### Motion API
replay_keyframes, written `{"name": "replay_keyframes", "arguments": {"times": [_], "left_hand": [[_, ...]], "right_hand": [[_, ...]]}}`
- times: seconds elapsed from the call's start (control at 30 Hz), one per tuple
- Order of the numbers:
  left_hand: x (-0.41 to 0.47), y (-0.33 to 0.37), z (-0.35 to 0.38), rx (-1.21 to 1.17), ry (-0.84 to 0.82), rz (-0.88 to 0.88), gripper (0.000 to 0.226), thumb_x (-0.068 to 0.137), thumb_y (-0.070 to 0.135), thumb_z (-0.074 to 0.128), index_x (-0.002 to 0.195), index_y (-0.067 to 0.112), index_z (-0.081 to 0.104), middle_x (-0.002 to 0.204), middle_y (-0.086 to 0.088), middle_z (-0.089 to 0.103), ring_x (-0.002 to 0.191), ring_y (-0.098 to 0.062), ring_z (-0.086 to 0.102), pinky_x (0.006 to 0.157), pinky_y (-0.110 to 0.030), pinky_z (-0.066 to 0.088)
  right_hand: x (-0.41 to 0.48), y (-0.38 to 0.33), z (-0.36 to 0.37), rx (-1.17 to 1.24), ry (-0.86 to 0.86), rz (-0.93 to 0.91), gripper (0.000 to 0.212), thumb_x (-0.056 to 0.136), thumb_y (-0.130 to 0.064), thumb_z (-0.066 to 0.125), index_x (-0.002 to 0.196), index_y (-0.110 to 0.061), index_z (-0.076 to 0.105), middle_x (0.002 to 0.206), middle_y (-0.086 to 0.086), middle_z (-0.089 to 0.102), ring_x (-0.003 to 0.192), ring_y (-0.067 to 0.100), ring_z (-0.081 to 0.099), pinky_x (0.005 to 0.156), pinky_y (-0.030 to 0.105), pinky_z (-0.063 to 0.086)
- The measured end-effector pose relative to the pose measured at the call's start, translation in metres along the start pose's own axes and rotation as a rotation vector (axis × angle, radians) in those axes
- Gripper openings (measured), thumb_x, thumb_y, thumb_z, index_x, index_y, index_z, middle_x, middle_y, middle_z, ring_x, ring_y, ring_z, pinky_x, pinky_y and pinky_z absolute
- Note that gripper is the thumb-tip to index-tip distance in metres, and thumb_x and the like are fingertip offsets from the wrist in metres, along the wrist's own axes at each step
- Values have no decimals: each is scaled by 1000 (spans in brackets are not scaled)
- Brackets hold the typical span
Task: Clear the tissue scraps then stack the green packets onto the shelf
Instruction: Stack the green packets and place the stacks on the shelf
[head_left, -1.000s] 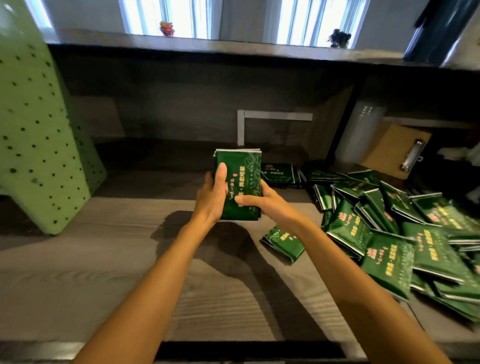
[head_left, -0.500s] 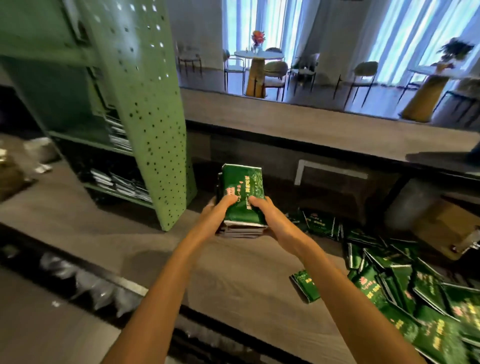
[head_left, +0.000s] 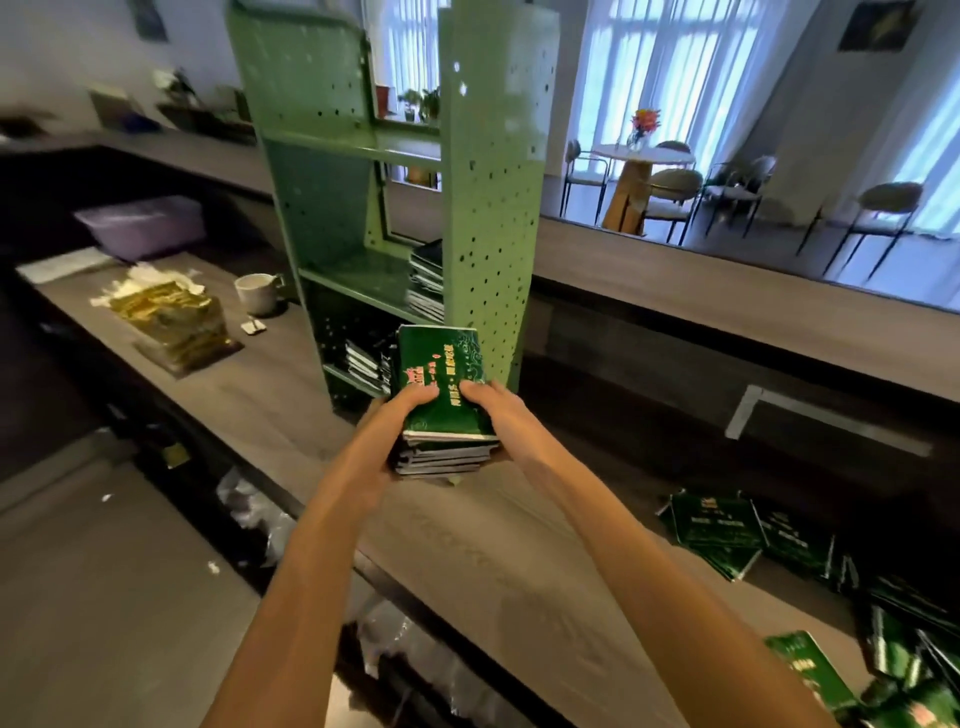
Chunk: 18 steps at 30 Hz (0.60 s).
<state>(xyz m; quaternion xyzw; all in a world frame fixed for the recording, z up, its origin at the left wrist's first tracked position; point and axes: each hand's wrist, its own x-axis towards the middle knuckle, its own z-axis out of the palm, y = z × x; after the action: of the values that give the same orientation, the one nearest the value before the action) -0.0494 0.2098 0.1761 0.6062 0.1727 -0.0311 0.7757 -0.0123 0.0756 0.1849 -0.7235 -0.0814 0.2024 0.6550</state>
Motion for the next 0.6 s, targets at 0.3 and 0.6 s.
{"name": "replay_keyframes", "arguments": {"times": [0.3, 0.6], "left_hand": [[80, 78, -86, -13, -68, 59, 16, 87, 26, 56, 90, 14, 65, 71, -5, 72, 57, -17, 67, 49, -22, 55], [168, 148, -112, 45, -211, 68, 18, 86, 33, 58, 90, 16, 63, 66, 0, 71, 70, -19, 65, 61, -31, 52]], "right_hand": [[93, -46, 76, -109, 122, -81, 52, 94, -50, 41, 134, -18, 48, 131, 5, 56, 117, 24, 54, 105, 47, 40], [120, -55, 75, -54, 670, -285, 38, 93, -10, 49, 58, 0, 61, 53, 13, 58, 33, 11, 48, 33, 18, 36]]}}
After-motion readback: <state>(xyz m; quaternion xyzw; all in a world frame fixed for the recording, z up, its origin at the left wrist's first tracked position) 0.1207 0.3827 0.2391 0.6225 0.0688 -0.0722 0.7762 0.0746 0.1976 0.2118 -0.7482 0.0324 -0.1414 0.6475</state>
